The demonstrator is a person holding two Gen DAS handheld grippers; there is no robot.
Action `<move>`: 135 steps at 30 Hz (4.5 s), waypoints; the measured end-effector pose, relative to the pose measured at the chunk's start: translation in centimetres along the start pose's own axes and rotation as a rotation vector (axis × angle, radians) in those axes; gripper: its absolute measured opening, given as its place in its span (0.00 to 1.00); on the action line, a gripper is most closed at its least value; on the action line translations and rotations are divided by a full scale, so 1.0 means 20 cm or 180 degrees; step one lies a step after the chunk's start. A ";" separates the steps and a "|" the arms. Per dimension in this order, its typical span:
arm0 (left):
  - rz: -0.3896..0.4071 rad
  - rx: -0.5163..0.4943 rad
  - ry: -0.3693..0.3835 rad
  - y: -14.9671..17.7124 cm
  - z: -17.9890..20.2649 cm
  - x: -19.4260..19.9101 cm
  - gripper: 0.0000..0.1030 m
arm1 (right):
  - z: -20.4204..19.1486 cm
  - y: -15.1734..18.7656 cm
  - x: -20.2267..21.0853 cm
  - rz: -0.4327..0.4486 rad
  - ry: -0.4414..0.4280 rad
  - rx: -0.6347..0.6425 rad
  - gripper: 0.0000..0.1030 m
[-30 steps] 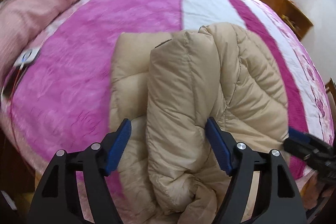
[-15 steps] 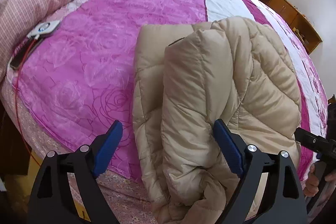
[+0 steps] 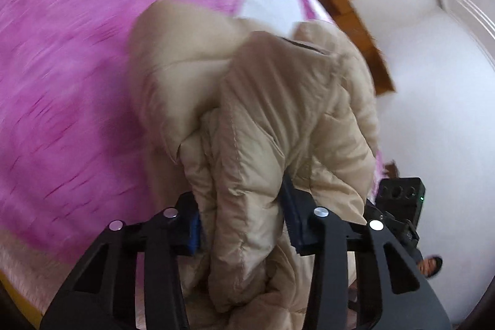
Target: Fold large clothes
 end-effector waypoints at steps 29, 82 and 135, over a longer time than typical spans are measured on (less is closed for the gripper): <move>0.0137 -0.0910 -0.1339 -0.10 0.24 -0.46 0.61 | 0.22 -0.18 0.23 0.0169 0.1774 0.0318 0.70; 0.0366 -0.1455 -0.1794 0.64 0.55 -0.25 0.95 | -0.15 0.50 0.35 0.0452 0.2834 0.0581 0.96; 0.0379 -0.1481 -0.1852 0.65 0.56 -0.26 0.95 | -0.17 0.50 0.33 0.0433 0.2815 0.0591 0.96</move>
Point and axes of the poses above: each gripper's, at about its wrist camera, not at the fingertips, and x roughly against the way its jaws point, z to its right, y to its underside, the point moved 3 cm from there along -x, roughly the way its jaws point, and after that the axes turned 5 degrees about x, right-handed, at the moved point
